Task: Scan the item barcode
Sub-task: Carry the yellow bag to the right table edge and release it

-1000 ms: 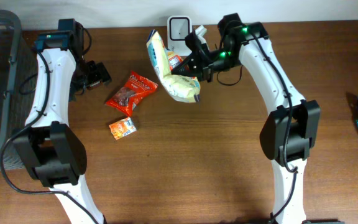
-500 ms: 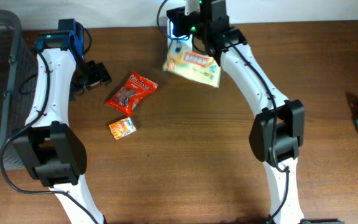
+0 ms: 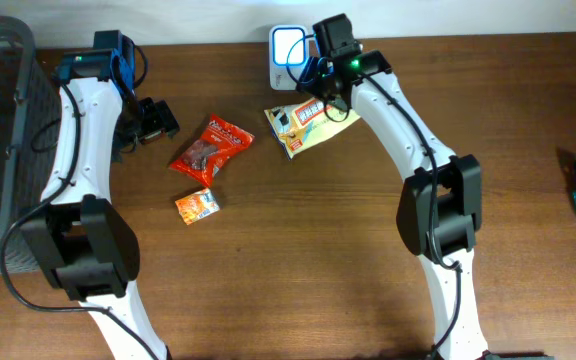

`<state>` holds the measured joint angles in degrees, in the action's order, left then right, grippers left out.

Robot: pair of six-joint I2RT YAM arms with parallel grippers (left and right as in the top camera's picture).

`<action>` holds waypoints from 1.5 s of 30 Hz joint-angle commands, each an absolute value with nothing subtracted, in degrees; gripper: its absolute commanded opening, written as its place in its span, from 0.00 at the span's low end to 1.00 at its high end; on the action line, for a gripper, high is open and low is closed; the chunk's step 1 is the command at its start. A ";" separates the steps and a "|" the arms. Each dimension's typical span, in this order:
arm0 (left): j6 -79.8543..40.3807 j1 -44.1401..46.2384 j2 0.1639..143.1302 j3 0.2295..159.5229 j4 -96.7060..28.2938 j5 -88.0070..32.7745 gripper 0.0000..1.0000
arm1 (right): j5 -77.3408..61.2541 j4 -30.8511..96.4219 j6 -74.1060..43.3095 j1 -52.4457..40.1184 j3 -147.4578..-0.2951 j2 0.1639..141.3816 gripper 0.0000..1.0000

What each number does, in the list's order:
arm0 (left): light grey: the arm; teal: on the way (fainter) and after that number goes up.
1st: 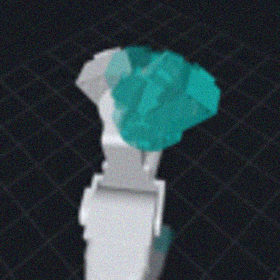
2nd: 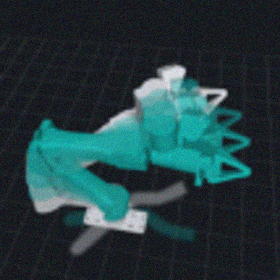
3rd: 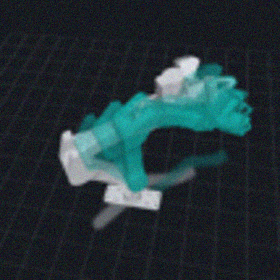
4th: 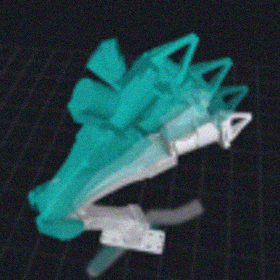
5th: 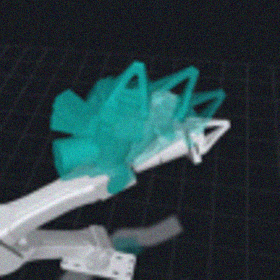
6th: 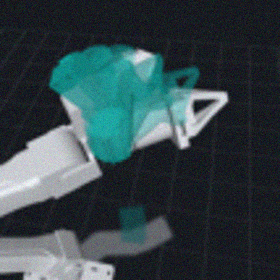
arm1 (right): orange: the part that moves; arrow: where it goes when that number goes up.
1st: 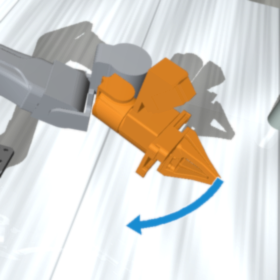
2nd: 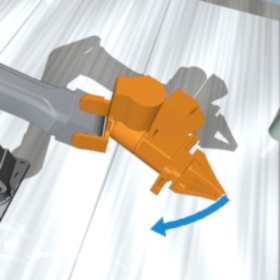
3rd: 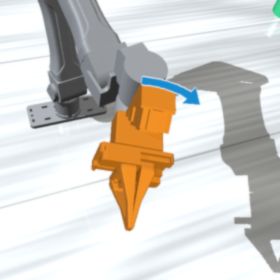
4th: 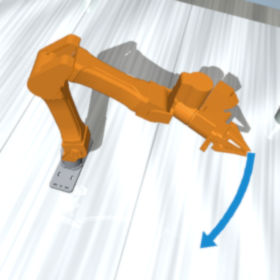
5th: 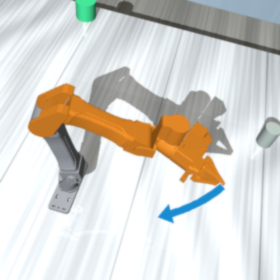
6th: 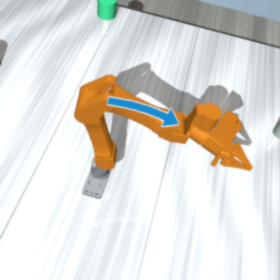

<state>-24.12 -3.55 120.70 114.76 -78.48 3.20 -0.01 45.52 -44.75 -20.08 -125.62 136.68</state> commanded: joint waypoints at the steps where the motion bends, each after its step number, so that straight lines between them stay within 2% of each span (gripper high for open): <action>1: -24.80 -3.66 121.30 115.22 -78.52 2.96 0.99 | 3.38 45.69 -58.94 -21.63 -123.74 138.45 0.68; 4: -24.80 -3.66 121.30 115.22 -78.52 2.96 0.99 | 3.31 46.81 -59.24 -21.74 -123.42 143.06 0.67; 5: -24.82 -3.66 121.30 115.22 -78.52 2.96 0.99 | 3.77 48.29 -59.22 -21.58 -123.42 143.76 0.60; 7: -24.80 -3.66 121.30 115.22 -78.52 2.96 0.99 | 4.82 50.00 -58.98 -21.19 -123.42 143.74 0.38; 8: -24.80 -3.66 121.30 115.22 -78.52 2.96 0.99 | 4.80 51.44 -58.98 -20.78 -123.42 143.74 0.19; 10: -24.80 -3.66 121.30 115.22 -78.52 2.96 0.99 | 4.51 53.23 -57.47 -20.49 -123.44 143.61 0.04; 15: -24.80 -3.66 121.30 115.22 -78.52 2.96 0.99 | 3.51 52.05 -31.09 -20.51 -132.35 140.49 0.04; 18: -24.80 -3.66 121.30 115.22 -78.52 2.96 0.99 | 3.70 44.05 -13.76 -20.64 -137.56 140.51 0.04; 21: -24.80 -3.66 121.30 115.22 -78.54 2.96 0.99 | 3.68 38.85 -2.09 -20.99 -137.21 140.97 0.04; 27: -24.82 -3.66 121.30 115.22 -78.52 2.96 0.99 | 3.73 41.43 7.31 -21.37 -135.61 143.98 0.04; 32: -24.80 -3.66 121.30 115.22 -78.52 2.96 0.99 | 3.51 42.61 6.52 -21.26 -135.59 144.11 0.04; 37: -24.80 -3.66 121.30 115.22 -78.52 2.96 0.99 | 3.88 43.55 -4.23 -17.87 -139.85 139.13 0.04; 39: -24.80 -3.66 121.30 115.22 -78.52 2.96 0.99 | 7.18 49.80 -14.83 -10.09 -141.51 133.12 0.04; 42: -24.80 -3.66 121.30 115.22 -78.52 2.96 0.99 | 7.40 60.82 -22.98 3.40 -141.58 129.49 0.04; 45: -24.80 -3.66 121.30 115.22 -78.52 2.96 0.99 | 7.49 71.75 -23.46 19.79 -140.29 130.13 0.04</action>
